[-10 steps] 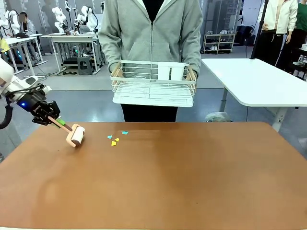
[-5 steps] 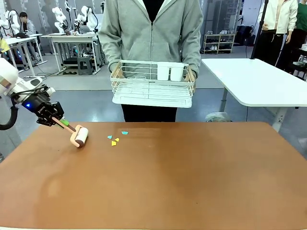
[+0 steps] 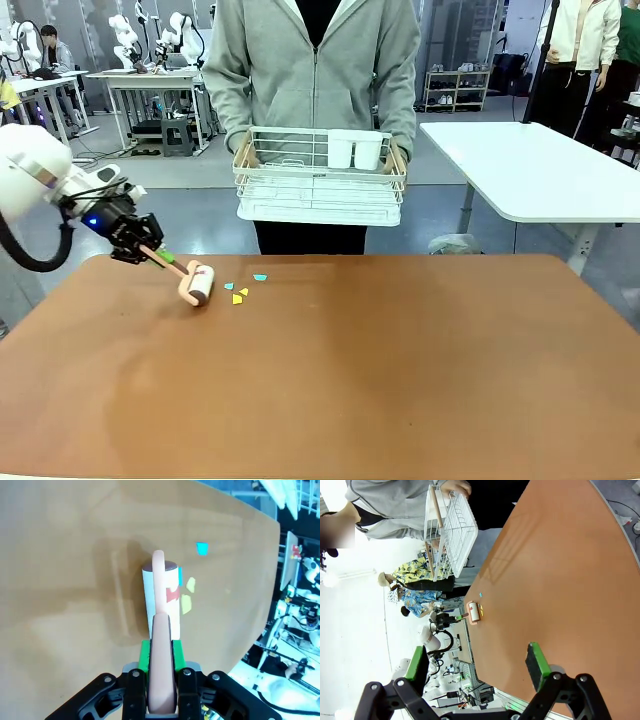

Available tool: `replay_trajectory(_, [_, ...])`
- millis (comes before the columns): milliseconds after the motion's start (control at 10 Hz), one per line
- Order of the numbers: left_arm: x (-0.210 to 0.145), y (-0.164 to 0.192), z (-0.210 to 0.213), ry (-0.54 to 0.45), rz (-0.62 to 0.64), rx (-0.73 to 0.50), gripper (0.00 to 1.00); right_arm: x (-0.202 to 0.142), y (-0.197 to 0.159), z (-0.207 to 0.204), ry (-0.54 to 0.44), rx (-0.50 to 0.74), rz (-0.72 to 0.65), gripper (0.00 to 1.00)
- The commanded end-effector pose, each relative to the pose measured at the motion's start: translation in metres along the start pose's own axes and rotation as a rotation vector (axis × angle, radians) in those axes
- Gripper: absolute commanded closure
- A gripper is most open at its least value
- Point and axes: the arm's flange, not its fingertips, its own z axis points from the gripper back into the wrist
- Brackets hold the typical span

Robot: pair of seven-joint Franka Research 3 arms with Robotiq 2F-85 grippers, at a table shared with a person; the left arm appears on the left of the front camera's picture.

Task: Clean the table.
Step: Clean the table with the Lint Roller when the human lifts the Dish drying rack.

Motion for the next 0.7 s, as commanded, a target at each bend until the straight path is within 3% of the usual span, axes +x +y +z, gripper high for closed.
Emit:
replay_trajectory(0, [0.01, -0.008, -0.042, 0.097, 0.004, -0.018, 1.0, 0.0, 0.003, 0.002, -0.004, 0.002, 0.0, 0.0])
replay_trajectory(200, [0.02, -0.036, -0.078, 0.149, -0.024, -0.041, 1.0, 0.0, 0.003, 0.002, -0.004, 0.002, 0.0, 0.0])
replay_trajectory(600, [0.035, -0.099, -0.129, 0.161, -0.034, -0.056, 1.0, 0.0, 0.003, 0.002, -0.004, 0.002, 0.0, 0.0])
